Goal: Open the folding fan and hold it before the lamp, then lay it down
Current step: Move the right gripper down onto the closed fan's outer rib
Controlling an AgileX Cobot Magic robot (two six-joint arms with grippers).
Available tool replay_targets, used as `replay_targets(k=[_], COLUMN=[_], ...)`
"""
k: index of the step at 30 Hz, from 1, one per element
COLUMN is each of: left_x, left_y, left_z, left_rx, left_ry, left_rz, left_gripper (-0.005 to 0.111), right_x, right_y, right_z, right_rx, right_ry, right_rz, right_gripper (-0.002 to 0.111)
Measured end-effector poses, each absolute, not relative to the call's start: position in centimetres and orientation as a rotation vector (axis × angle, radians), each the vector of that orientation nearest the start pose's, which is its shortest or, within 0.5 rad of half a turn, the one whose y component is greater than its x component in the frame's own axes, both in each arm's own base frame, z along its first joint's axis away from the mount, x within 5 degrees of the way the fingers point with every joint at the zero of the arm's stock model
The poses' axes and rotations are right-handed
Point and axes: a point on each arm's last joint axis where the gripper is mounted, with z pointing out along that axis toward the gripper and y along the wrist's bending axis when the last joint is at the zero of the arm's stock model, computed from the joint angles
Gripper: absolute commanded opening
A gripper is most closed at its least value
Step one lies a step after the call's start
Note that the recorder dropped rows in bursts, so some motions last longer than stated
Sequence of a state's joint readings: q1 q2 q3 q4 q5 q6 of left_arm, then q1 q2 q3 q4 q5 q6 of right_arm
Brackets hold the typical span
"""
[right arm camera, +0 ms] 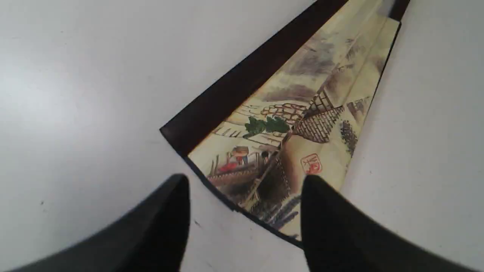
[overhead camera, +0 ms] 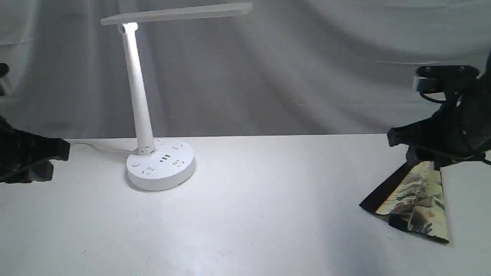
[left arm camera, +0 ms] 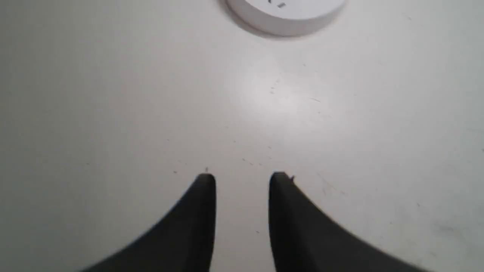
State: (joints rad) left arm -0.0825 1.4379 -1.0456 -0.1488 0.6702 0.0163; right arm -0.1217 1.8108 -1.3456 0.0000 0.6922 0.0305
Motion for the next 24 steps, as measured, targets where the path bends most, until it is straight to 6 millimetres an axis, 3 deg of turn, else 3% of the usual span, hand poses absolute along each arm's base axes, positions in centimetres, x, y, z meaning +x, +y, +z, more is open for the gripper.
replay_targets(k=[3, 11, 17, 24], left_x=[29.5, 29.4, 29.4, 29.4], left_y=[-3.7, -3.8, -3.8, -3.8], left_z=[27.7, 27.7, 27.7, 27.7], left_rx=[0.068, 0.097, 0.097, 0.098], left_ry=[2.560, 2.572, 2.574, 2.576], left_rz=[-0.236, -0.250, -0.251, -0.251], left_gripper=[0.025, 0.025, 0.025, 0.025], right_x=[40.5, 43.8, 44.2, 43.9], right_y=[-5.0, -5.4, -5.7, -7.9], right_z=[21.7, 17.7, 14.4, 13.1], right_rx=[0.252, 0.270, 0.278, 0.390], right_ry=[2.649, 2.597, 2.645, 2.662], right_rz=[-0.018, -0.013, -0.046, -0.054], right_gripper=[0.064, 0.060, 0.060, 0.060])
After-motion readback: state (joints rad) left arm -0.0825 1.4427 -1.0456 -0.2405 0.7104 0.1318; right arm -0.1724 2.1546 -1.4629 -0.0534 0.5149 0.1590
